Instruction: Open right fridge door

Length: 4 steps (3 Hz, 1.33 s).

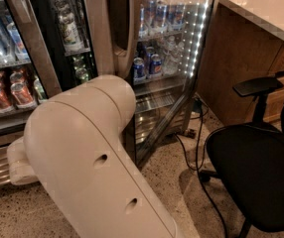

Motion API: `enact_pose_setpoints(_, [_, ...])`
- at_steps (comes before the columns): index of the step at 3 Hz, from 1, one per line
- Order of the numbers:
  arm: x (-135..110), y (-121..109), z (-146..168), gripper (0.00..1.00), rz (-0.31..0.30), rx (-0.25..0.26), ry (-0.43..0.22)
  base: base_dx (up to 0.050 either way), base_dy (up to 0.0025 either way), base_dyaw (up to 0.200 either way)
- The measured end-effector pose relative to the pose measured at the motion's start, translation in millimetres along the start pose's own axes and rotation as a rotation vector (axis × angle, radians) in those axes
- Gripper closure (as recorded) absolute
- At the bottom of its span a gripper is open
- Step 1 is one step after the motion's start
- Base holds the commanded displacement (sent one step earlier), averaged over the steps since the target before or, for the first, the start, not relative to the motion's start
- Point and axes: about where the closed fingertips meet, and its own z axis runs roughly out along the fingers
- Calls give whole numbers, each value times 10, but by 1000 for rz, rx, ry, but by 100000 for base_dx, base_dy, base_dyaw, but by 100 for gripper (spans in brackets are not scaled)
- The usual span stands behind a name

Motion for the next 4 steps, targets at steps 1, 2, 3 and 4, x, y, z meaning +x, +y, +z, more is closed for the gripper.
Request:
enact_pose_setpoints(1, [27, 1, 240, 100, 6, -42, -40, 0, 0, 0])
enact_pose_setpoints(2, [-17, 29, 531, 100, 8, -86, -91, 0, 0, 0])
enact_pose_setpoints(3, [-145, 46, 802, 100, -4, -125, -152, 0, 0, 0])
enact_pose_setpoints(4, [-462, 203, 948, 100, 10, -173, -243, 38, -57, -14335])
